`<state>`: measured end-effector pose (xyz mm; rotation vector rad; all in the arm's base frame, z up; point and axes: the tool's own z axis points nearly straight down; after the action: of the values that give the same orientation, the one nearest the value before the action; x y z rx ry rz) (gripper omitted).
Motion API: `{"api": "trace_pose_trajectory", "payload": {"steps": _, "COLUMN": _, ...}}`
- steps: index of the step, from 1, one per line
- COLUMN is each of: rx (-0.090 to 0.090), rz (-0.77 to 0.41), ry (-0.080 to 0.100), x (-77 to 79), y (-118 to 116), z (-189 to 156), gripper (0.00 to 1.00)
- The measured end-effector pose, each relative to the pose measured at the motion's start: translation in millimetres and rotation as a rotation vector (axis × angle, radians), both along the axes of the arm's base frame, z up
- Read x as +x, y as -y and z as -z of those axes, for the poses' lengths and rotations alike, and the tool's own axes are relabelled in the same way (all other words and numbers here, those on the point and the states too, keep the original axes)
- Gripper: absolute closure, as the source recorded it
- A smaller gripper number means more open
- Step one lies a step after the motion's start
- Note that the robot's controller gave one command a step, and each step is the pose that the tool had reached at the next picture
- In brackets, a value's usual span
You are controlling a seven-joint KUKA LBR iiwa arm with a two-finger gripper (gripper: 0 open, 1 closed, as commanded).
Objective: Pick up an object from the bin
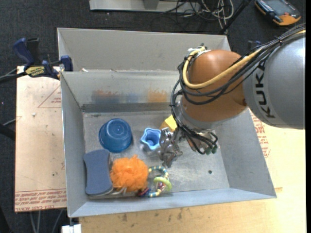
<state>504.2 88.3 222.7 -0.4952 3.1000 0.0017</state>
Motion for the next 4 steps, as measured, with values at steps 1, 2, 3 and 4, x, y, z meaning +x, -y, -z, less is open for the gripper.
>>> {"api": "trace_pose_trajectory", "payload": {"steps": 1, "rx": 0.002, "rz": -0.059, "ry": 0.006, "x": 28.6, "y": 34.7, "z": 26.7, "gripper": 1.00}}
{"api": "trace_pose_trajectory", "payload": {"steps": 2, "rx": -0.004, "rz": -0.095, "ry": -0.005, "x": 44.5, "y": 58.1, "z": 40.0, "gripper": 1.00}}
{"api": "trace_pose_trajectory", "payload": {"steps": 3, "rx": 0.001, "rz": -0.204, "ry": -0.002, "x": 43.1, "y": -42.7, "z": 109.3, "gripper": 0.00}}
{"api": "trace_pose_trajectory", "payload": {"steps": 4, "rx": 0.000, "rz": -0.202, "ry": -0.002, "x": 43.4, "y": -42.0, "z": 109.0, "gripper": 0.00}}
